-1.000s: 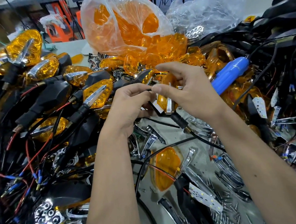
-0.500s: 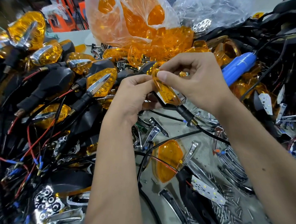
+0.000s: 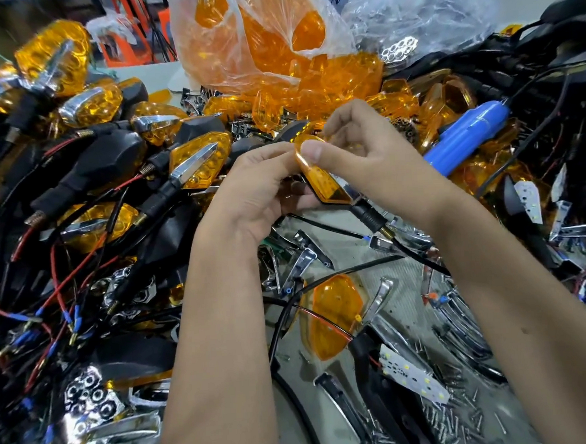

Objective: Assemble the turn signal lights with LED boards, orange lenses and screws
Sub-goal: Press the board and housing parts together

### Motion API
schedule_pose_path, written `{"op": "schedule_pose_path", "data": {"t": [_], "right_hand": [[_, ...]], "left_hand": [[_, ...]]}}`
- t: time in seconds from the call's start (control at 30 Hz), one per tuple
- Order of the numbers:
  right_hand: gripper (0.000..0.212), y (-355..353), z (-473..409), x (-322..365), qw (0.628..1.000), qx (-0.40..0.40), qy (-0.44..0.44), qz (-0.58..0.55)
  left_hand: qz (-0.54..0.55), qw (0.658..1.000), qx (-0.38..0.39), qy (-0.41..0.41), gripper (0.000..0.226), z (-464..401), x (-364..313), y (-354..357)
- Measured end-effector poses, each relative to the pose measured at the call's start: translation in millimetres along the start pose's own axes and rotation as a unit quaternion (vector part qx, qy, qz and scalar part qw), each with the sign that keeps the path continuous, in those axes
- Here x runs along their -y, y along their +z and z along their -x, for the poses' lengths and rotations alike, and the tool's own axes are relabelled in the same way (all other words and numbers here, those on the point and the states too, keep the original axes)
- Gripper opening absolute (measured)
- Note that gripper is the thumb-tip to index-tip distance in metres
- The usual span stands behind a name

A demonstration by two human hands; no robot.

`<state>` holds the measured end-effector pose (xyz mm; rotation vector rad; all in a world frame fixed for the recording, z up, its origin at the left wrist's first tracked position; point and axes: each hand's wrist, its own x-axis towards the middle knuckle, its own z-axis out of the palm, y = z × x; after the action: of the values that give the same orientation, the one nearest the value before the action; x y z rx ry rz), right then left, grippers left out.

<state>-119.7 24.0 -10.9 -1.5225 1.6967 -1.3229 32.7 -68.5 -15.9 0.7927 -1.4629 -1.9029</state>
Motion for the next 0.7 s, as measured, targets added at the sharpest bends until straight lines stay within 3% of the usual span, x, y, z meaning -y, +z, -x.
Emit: {"op": "schedule_pose_path", "data": {"t": [0.1,0.2,0.3,0.43,0.57,0.7], "right_hand": [[0.068,-1.0,1.9,-0.5,0.992,0.085,0.087,-0.045],[0.090,-1.9,2.5,6.2,0.990,0.106,0.074,-0.051],[0.107,-5.7,2.1,13.6,0.992,0.112,0.058,0.018],[0.093,-7.2,3.4,16.4,0.989,0.132,0.074,0.003],[0.062,-4.1,4.4,13.4,0.982,0.129,0.118,-0.076],[0.058,-3.3,4.1,13.5,0.985,0.096,0.092,-0.106]], "left_hand": [[-0.009,1.000,0.009,0.022,0.007,0.1,-0.6,-1.6],[-0.013,0.999,0.020,0.036,0.010,2.5,-3.0,-3.3],[-0.027,0.998,0.025,0.045,0.007,5.1,-5.2,-3.8],[-0.034,0.999,-0.002,0.041,0.011,5.0,-5.4,-4.0],[-0.022,0.998,-0.041,0.038,0.006,4.7,-4.0,2.1],[-0.041,0.993,-0.073,0.079,0.011,0.4,-4.2,6.1]]}}
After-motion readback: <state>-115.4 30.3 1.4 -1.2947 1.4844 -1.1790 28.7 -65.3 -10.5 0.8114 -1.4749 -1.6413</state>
